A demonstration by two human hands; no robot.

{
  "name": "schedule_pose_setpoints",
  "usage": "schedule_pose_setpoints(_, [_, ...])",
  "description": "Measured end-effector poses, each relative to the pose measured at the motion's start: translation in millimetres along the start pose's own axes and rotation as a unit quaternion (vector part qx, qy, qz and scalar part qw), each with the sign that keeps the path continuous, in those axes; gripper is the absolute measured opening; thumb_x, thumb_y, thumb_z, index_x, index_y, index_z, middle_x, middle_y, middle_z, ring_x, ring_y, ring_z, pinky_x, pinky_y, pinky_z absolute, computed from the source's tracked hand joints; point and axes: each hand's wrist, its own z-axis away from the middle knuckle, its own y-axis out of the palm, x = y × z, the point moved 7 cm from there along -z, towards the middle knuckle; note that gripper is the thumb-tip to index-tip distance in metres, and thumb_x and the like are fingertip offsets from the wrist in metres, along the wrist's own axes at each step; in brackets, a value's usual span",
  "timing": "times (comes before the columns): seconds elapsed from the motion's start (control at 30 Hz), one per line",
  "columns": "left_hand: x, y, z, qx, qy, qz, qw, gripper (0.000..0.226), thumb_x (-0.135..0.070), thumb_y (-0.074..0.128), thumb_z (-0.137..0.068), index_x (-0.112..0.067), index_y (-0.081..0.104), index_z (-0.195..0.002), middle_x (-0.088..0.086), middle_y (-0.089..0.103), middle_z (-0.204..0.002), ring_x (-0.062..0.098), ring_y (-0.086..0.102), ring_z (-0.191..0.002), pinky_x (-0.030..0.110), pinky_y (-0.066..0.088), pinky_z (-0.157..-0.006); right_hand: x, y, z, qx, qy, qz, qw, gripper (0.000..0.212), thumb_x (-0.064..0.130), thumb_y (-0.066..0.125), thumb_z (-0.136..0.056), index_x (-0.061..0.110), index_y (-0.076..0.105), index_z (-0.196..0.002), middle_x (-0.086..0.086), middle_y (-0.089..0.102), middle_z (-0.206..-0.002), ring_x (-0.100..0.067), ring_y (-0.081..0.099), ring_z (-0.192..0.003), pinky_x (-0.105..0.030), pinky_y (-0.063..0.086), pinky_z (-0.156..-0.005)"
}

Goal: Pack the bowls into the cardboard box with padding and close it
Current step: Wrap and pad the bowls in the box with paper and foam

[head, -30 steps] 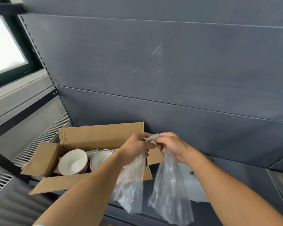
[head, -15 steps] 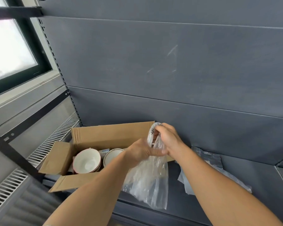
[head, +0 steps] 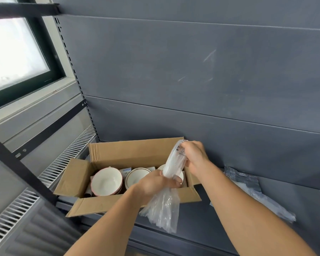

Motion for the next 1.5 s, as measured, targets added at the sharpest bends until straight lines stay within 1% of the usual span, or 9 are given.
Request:
schedule_pose_setpoints(0.2, [10, -38, 7, -0.054, 0.018, 0.139, 0.989, 0.034, -0.021, 0.066, -0.092, 0.004, 0.062, -0.114, 0.022, 0.07, -0.107, 0.036, 0.066, -0.102, 0.051, 0.049, -0.099, -17, -9, -3, -0.041, 0.011, -0.092, 0.995, 0.014, 0.0, 0.052, -0.092, 0.003, 0.062, -0.083, -0.016, 0.066, -0.085, -0.028, 0.066, -0.078, -0.033, 0.054, -0.058])
schedule_pose_setpoints(0.43, [-7, -65, -4, -0.157, 0.088, 0.311, 0.933, 0.071, -0.048, 0.065, -0.084, 0.002, 0.051, -0.133, 0.026, 0.061, -0.127, 0.043, 0.061, -0.115, 0.056, 0.051, -0.094, -46, 19, 19, 0.015, 0.014, -0.142, 0.99, 0.038, 0.0, 0.058, -0.09, 0.012, 0.047, -0.125, -0.015, 0.061, -0.114, -0.03, 0.067, -0.098, -0.044, 0.059, -0.076])
schedule_pose_setpoints(0.67, [-3, -80, -7, -0.281, 0.119, 0.336, 0.891, 0.037, -0.035, 0.064, -0.093, -0.003, 0.056, -0.108, 0.014, 0.063, -0.091, 0.028, 0.065, -0.083, 0.041, 0.054, -0.071, -68, 41, 43, 0.175, -0.002, -0.01, 0.985, 0.018, 0.011, 0.06, -0.091, 0.01, 0.072, -0.104, -0.014, 0.071, -0.104, -0.022, 0.067, -0.097, -0.037, 0.053, -0.085])
schedule_pose_setpoints(0.8, [-8, -82, 0, -0.359, 0.133, 0.193, 0.904, 0.027, -0.033, 0.065, -0.093, -0.011, 0.051, -0.088, 0.008, 0.058, -0.083, 0.023, 0.06, -0.075, 0.05, 0.054, -0.073, -66, 37, 39, 0.191, 0.0, 0.068, 0.979, 0.04, 0.05, 0.066, -0.087, 0.013, 0.07, -0.102, 0.001, 0.072, -0.1, -0.016, 0.065, -0.104, -0.036, 0.05, -0.093])
schedule_pose_setpoints(1.03, [5, -62, -14, -0.254, 0.119, 0.266, 0.922, 0.032, -0.036, 0.06, -0.094, -0.004, 0.055, -0.096, 0.012, 0.059, -0.075, 0.026, 0.063, -0.071, 0.033, 0.052, -0.057, -69, 71, 45, 0.265, 0.012, 0.077, 0.961, 0.082, 0.047, 0.088, -0.059, 0.028, 0.053, -0.13, 0.001, 0.068, -0.122, -0.013, 0.067, -0.105, -0.031, 0.059, -0.076])
schedule_pose_setpoints(1.2, [19, -53, -10, -0.144, -0.002, 0.402, 0.904, 0.044, -0.034, 0.06, -0.091, 0.001, 0.055, -0.118, 0.02, 0.066, -0.106, 0.035, 0.068, -0.098, 0.042, 0.056, -0.07, -78, 68, 43, 0.275, 0.013, 0.112, 0.955, 0.04, 0.01, 0.077, -0.079, 0.017, 0.062, -0.115, 0.0, 0.068, -0.089, -0.013, 0.06, -0.073, -0.025, 0.039, -0.054])
schedule_pose_setpoints(1.3, [12, -76, -8, -0.197, 0.023, 0.227, 0.953, 0.058, -0.037, 0.07, -0.077, -0.007, 0.053, -0.124, 0.013, 0.062, -0.119, 0.031, 0.062, -0.11, 0.045, 0.051, -0.09, -80, 60, 37, 0.248, 0.025, 0.145, 0.958, 0.023, 0.012, 0.072, -0.078, 0.01, 0.065, -0.1, -0.001, 0.061, -0.074, -0.012, 0.053, -0.061, -0.025, 0.032, -0.051])
schedule_pose_setpoints(1.37, [4, -92, -3, -0.199, 0.039, 0.055, 0.978, 0.047, -0.039, 0.076, -0.071, -0.006, 0.058, -0.099, 0.008, 0.062, -0.099, 0.022, 0.061, -0.094, 0.037, 0.047, -0.085, -77, 53, 33, 0.225, 0.025, 0.183, 0.957, 0.025, 0.013, 0.07, -0.076, 0.005, 0.065, -0.1, -0.002, 0.057, -0.073, -0.013, 0.049, -0.06, -0.024, 0.03, -0.048])
schedule_pose_setpoints(1.5, [6, -105, 8, -0.123, 0.034, 0.128, 0.983, 0.031, -0.029, 0.08, -0.078, -0.009, 0.058, -0.085, 0.012, 0.068, -0.097, 0.024, 0.064, -0.088, 0.031, 0.053, -0.081, -72, 48, 31, 0.233, 0.04, 0.23, 0.944, 0.038, 0.015, 0.061, -0.075, -0.004, 0.06, -0.108, -0.005, 0.052, -0.073, -0.013, 0.046, -0.054, -0.024, 0.027, -0.045])
